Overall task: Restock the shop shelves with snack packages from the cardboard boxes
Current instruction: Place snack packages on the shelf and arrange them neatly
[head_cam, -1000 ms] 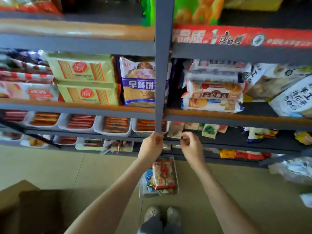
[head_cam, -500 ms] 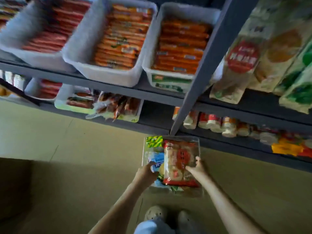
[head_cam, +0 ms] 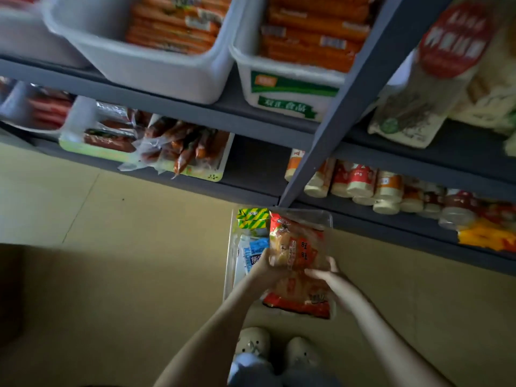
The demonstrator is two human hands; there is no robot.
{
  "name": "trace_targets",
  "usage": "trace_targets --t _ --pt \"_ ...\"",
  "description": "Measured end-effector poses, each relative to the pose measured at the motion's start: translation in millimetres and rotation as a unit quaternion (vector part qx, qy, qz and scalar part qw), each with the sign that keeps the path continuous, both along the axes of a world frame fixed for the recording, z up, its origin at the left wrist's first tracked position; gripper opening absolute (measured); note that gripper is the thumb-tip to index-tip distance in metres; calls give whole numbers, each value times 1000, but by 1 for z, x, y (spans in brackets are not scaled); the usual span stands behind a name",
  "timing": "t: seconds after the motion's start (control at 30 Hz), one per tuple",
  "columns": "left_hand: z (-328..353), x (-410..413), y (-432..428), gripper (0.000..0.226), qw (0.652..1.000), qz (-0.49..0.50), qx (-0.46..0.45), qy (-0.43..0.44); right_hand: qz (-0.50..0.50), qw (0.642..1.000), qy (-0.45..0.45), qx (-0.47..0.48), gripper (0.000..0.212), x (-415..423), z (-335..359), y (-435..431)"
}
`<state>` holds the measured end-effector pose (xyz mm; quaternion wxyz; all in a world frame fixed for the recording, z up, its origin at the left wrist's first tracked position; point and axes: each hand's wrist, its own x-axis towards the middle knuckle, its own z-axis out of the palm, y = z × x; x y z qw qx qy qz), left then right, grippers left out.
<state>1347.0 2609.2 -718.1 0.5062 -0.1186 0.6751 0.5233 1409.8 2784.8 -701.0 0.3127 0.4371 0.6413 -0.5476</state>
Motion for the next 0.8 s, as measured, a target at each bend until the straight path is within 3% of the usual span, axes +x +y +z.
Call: trace_targets --t 0.2,0.27,0.4,0.57,0.67,0.8 --pt "166 7 -57 51 996 71 19 -54 -17 998 26 -60 79 8 161 -16" --pt "233 10 -84 49 992 113 42 -43 4 996 35 -76 63 6 224 -21" --pt "367 17 -141 67 973 220 76 -1 100 989 78 -75 37 -8 352 -32" --pt "522 21 -190 45 948 269 154 74 261 950 142 -95 37 -47 503 -62" --pt "589 19 -208 53 940 262 188 108 244 935 207 -155 30 -68 570 -100" --pt "649 9 -235 60 927 266 213 156 218 915 308 -142 48 -86 626 -146"
